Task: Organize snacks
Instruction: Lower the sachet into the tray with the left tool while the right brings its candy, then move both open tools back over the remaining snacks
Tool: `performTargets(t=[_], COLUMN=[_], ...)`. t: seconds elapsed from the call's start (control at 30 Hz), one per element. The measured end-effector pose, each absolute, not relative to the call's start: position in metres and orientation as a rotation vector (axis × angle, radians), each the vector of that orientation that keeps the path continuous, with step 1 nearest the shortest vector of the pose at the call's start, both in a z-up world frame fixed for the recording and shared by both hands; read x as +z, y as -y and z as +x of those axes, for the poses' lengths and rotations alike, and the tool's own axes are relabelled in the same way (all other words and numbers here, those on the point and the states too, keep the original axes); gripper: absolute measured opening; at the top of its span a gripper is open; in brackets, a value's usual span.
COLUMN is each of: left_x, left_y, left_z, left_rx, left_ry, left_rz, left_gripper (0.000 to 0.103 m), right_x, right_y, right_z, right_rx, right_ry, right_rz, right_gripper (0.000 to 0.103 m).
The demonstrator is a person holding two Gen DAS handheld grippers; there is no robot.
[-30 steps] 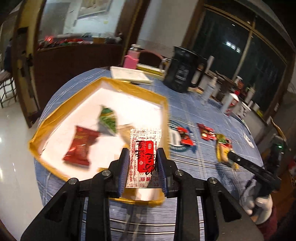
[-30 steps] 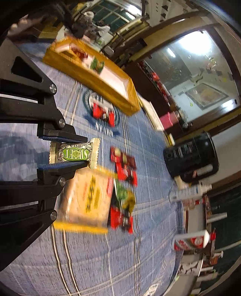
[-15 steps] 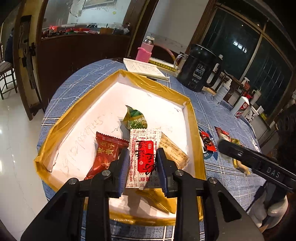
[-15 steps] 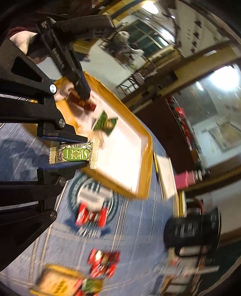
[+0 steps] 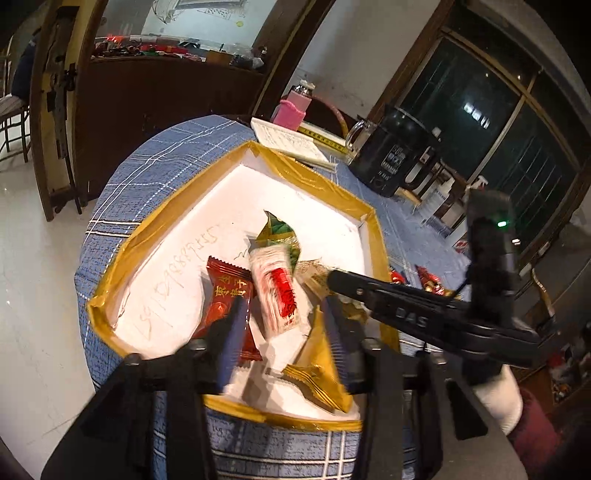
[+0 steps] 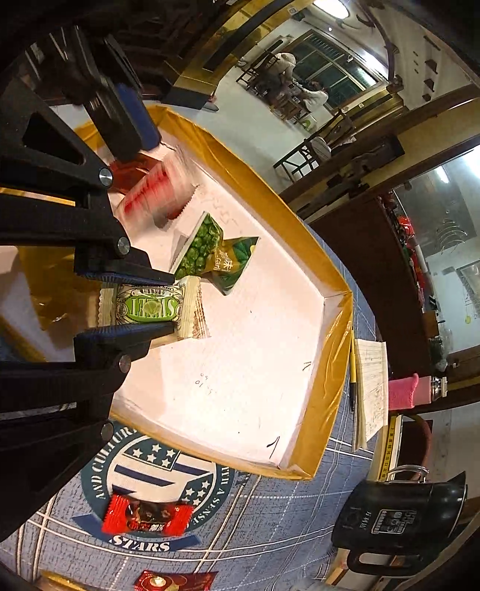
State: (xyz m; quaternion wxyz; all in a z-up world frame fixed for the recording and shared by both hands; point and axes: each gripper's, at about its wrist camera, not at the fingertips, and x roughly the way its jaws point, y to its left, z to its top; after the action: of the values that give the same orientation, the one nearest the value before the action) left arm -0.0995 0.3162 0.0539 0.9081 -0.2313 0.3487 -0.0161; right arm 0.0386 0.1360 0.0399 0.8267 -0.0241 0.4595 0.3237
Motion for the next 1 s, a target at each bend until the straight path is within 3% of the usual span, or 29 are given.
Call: performTargets(t=[0.03, 0.1, 0.33, 0.53, 1.0], left_x=[0.056, 0.061, 0.072, 0.067, 0.074], left_y=[-0.316, -0.316, -0.315, -0.292, -0.211], left_z=[-0.102, -0.109, -0.132, -0.137, -0.135], left_rx=[-0.027, -0.023, -0.084, -0.104, -0.234], left_ry=[-0.717, -0.700, -0.608, -0.694, -0.775], left_rz=[-0.485, -0.513, -0.620, -0.608, -0.498], left_gripper=[0.065, 0.073, 0.076, 0.076, 0.076], right_x=[0.041, 0.046, 0.081, 0.084, 0.076], right_y=[-0.135, -0.132, -0.098, -0.039, 0.196], right_z=[0.039, 0.037, 0.017, 0.003, -0.006], right_rx=[0.691, 0.693, 0.687, 0.653, 0.301], right_ry=[-0.975, -0.961, -0.859, -0.847, -0.812], right_rz=[-0.039, -0.019, 0.023, 0.074, 0.313], right_gripper=[0.023, 0.024, 0.038, 0.039, 0.045])
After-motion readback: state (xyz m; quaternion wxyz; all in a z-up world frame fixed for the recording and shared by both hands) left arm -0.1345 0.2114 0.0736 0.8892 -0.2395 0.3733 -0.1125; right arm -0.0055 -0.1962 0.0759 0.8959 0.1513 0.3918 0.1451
